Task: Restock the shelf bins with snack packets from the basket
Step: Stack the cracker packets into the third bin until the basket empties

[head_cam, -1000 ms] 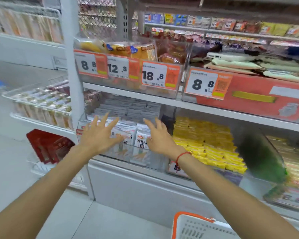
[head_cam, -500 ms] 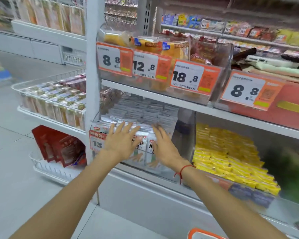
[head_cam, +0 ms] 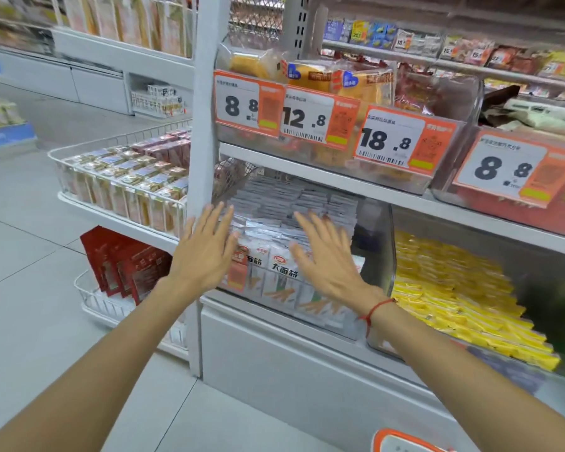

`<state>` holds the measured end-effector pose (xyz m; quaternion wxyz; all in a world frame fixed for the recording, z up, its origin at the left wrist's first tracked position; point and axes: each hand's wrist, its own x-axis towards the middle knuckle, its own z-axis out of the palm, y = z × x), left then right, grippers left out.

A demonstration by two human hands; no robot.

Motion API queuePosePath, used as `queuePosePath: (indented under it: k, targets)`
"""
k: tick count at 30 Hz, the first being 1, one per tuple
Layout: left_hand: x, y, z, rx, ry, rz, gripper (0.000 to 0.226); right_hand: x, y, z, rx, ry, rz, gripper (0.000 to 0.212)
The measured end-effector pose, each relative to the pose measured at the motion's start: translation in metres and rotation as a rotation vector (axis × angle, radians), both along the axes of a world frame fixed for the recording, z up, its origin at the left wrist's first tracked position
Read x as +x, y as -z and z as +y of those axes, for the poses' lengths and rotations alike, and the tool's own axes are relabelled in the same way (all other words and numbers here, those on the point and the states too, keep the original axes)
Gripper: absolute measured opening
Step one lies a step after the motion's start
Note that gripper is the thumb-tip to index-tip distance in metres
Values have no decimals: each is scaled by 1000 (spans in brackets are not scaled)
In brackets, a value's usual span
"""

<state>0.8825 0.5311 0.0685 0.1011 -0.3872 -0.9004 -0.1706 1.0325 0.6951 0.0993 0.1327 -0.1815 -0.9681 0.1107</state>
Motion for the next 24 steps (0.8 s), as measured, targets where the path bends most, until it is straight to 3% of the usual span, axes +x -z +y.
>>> queuePosePath:
  k: [4,8,13,17,21,24]
  targets:
    - [0,-4,15,-55,53,1,51,-33,6,-6,36,-7,-247,65]
    - [-1,3,13,-61,65,-5,53,-31,7,4,52,-66,-286,57]
    - [1,-14,17,-87,45,-150,50,-38,-4,-1,-10,-62,-411,61]
    - [12,-36,22,-18,20,-117,57,-18,-39,11,-240,-31,-256,52]
    - [33,-61,47,111,165,74,37,20,-62,40,21,195,-333,43]
    - [43,-72,85,-8,272,26,30,31,-54,50,77,259,-432,28]
